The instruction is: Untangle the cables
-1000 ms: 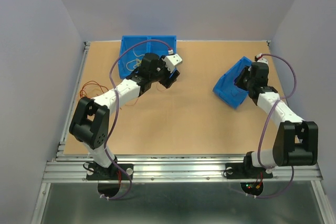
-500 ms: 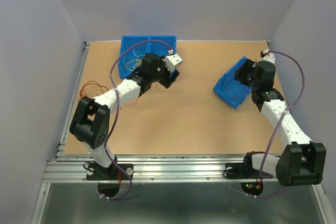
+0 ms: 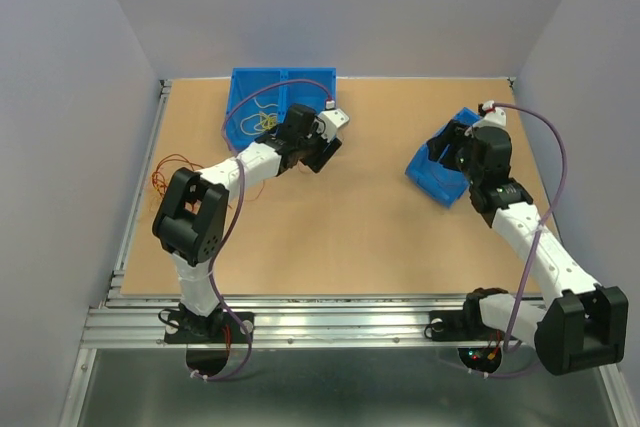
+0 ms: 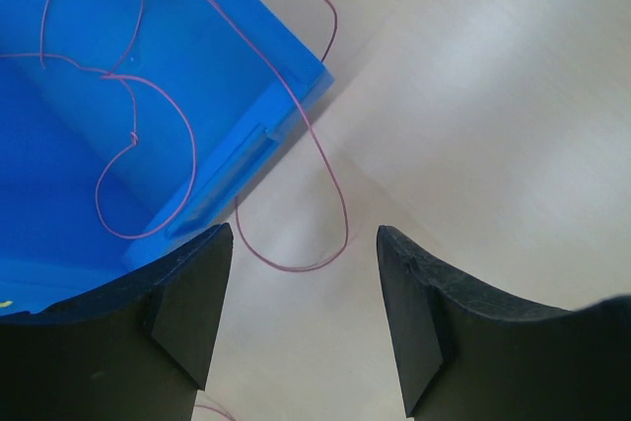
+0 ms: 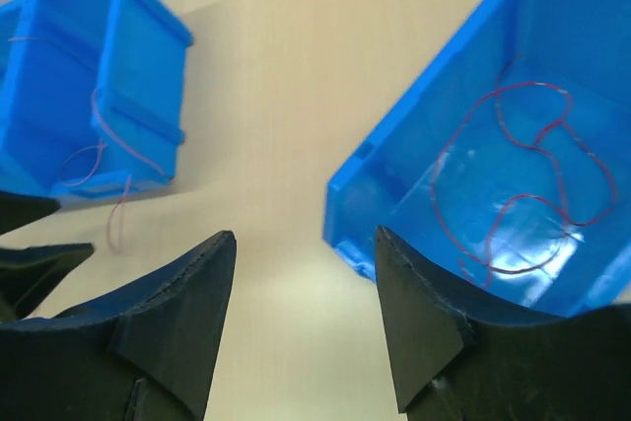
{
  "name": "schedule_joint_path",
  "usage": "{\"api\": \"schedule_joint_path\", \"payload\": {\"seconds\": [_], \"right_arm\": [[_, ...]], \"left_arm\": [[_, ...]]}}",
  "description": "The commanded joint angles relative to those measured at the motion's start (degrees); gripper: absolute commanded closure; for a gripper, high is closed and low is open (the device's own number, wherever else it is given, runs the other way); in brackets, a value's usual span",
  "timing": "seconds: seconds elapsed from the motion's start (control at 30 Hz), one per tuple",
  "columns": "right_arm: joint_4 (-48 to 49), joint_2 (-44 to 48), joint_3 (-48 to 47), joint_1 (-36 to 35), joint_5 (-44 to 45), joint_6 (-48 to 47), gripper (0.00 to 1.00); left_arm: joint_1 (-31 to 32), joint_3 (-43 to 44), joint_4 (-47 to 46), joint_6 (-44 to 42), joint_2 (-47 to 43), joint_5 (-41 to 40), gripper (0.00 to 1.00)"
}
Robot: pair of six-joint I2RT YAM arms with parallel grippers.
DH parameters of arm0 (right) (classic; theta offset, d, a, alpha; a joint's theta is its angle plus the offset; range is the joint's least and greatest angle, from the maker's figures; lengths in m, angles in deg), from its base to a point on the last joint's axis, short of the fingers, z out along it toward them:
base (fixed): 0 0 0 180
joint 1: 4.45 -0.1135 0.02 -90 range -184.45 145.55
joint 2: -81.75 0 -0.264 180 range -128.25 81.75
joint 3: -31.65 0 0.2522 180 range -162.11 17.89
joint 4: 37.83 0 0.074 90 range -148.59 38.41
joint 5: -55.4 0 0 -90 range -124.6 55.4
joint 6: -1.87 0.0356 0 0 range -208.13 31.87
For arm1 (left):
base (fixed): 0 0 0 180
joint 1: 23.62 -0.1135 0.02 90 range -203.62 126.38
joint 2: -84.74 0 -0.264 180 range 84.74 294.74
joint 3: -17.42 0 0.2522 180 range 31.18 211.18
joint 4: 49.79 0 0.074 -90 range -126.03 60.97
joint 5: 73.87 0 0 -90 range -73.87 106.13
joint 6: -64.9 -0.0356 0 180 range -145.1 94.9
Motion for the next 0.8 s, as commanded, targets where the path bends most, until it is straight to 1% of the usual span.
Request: {"api": "schedule_joint_path", "payload": {"seconds": [0.0,0.07,0.1,0.13,0.2,0.3,0.33,0.4,0.6,0.67,0.7,0.73,0.77], "right_arm": [[6.87,-0.14,2.22,-3.80,-5.04,-0.26,0.36],[7.05,-0.94,2.23,-5.21,-4.35,-0.61,0.36],[7.14,-1.20,2.31,-5.57,-4.09,-0.79,0.35],[7.31,-1.12,2.75,-5.75,-3.91,-0.62,0.35],[7.67,-0.33,3.45,-5.84,-3.56,-0.44,0.35],[8.28,1.78,5.47,-5.84,-3.47,-0.09,0.35],[8.28,2.39,6.00,-5.84,-3.47,0.00,0.35],[8.46,4.50,7.49,-5.92,-3.56,0.44,0.35],[8.72,8.72,10.48,-5.92,-3.56,1.23,0.35],[8.72,9.78,11.10,-5.84,-3.30,1.49,0.35],[8.72,10.04,11.62,-5.92,-3.38,1.49,0.35],[8.72,10.40,11.63,-5.92,-3.21,1.58,0.35],[8.72,10.92,12.06,-6.01,-3.12,1.67,0.35]], "left_arm": [[0.53,1.53,2.24,0.34,-0.97,-3.55,0.28],[0.53,-0.92,0.93,-0.36,-1.59,-4.60,0.28],[0.53,-3.55,0.05,-0.71,-1.85,-5.04,0.28],[0.62,-4.62,-1.61,-1.15,-2.03,-5.83,0.28],[0.62,-5.50,-2.06,-1.33,-1.85,-5.84,0.28],[0.70,-4.45,-2.06,-1.33,-0.10,-4.61,0.28],[0.70,-4.28,-3.72,-1.51,1.30,-5.22,0.29],[0.70,-3.84,-4.17,-1.95,2.80,-5.84,0.29],[0.88,-1.73,-4.61,-1.77,6.49,-5.49,0.33],[0.79,-1.29,-4.61,-1.77,7.81,-5.66,0.39],[0.97,-0.16,-4.00,-1.42,8.77,-6.53,0.44],[1.14,0.12,-3.82,-1.51,8.96,-6.63,0.52],[1.23,0.12,-3.73,-1.33,8.87,-6.63,0.69]]}}
